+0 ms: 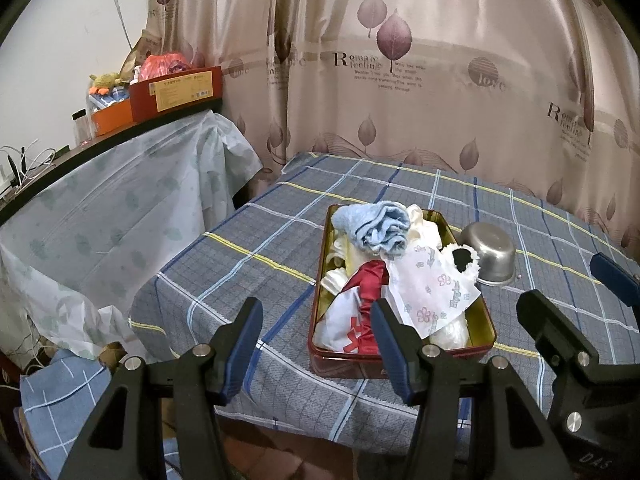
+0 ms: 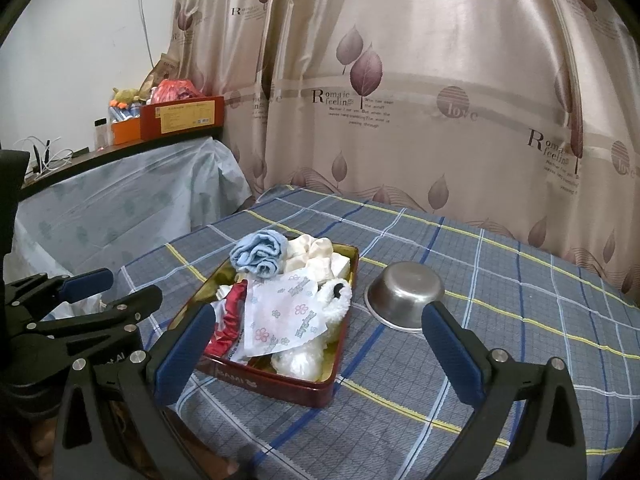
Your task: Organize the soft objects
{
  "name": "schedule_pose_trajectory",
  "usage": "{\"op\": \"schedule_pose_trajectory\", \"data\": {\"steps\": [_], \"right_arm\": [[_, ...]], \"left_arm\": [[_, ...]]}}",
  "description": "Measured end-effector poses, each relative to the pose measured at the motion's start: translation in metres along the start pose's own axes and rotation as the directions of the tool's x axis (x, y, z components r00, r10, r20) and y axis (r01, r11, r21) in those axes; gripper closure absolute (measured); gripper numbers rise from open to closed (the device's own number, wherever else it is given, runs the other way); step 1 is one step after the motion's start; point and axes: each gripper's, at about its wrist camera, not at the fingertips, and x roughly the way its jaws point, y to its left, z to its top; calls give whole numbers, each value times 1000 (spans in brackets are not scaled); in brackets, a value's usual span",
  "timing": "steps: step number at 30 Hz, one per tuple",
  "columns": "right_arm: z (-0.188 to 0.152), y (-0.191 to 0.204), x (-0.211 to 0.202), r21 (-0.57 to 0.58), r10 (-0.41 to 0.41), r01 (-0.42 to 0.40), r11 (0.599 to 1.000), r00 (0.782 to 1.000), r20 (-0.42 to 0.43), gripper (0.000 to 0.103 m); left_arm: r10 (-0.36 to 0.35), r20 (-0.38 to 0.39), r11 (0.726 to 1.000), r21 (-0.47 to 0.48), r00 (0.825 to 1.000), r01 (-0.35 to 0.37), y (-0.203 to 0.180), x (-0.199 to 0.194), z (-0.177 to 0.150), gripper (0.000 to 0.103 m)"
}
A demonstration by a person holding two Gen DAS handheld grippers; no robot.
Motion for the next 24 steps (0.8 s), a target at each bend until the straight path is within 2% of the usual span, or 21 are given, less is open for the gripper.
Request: {"op": "schedule_pose_trajectory", "data": {"steps": [12,17,24], "right_arm": [[-2,0,-1,2,2,-2,1000,1000,-3,1],[-2,0,-1,2,-1,1,1000,1000,1,1],[-5,-5,-2,15,-5,5,1000,1000,2,1]], "left_arm": [[3,-6,1000,16,1000,-3,-1,5,-3,36],[-19,-11,1000,10,1000,19,0,11,-6,35],[-18,21,999,33,1000,17,-4,10,-8,35]]}}
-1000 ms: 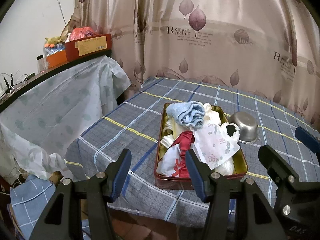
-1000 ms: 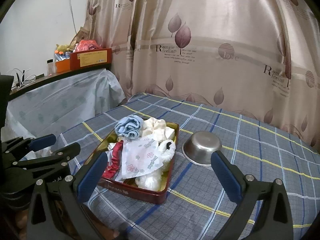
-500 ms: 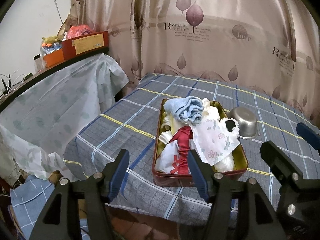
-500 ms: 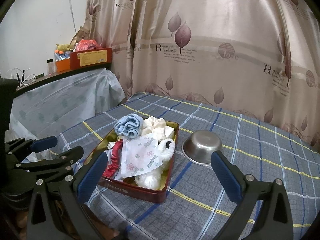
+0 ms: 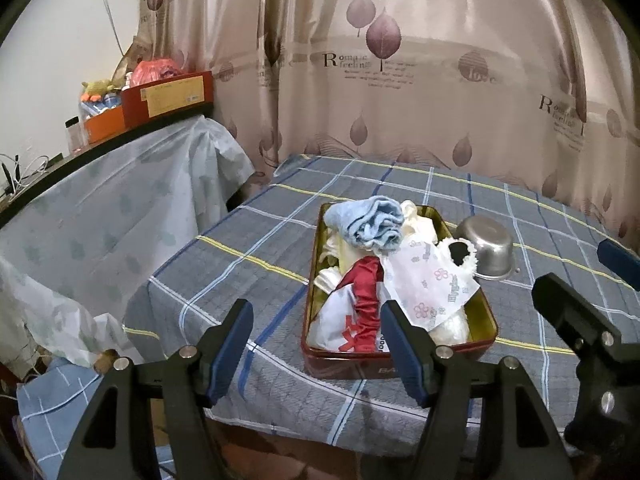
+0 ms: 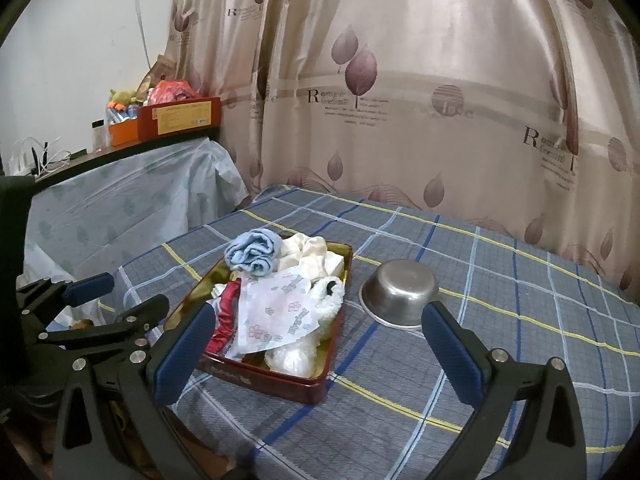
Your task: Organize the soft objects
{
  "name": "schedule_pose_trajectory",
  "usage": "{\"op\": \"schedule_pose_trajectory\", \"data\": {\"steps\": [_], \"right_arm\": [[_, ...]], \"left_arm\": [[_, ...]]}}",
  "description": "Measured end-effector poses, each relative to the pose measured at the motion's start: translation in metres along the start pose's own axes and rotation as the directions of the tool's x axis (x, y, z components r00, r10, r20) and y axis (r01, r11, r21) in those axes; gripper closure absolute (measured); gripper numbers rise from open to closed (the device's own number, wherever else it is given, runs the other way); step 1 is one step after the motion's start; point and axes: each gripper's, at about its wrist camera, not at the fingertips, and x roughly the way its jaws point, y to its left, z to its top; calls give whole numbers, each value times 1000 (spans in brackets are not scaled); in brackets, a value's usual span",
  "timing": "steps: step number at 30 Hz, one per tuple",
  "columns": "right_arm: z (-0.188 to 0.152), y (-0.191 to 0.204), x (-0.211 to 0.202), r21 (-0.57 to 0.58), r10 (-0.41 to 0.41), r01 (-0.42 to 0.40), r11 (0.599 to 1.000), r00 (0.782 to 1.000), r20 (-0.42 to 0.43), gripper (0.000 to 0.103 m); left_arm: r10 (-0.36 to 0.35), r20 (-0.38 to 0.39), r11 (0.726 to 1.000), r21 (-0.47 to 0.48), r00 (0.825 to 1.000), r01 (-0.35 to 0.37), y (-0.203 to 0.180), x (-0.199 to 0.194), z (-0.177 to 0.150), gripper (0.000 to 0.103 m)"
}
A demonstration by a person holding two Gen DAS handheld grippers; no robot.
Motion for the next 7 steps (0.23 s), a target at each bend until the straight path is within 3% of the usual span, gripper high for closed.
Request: {"op": "schedule_pose_trajectory", "data": {"steps": [7], "right_arm": [[-5,-32,1,63,-37,38,997,999,-19,1]], "left_arm": [[11,-16,998,54,1000,-10,-13,0,-1,35]]}}
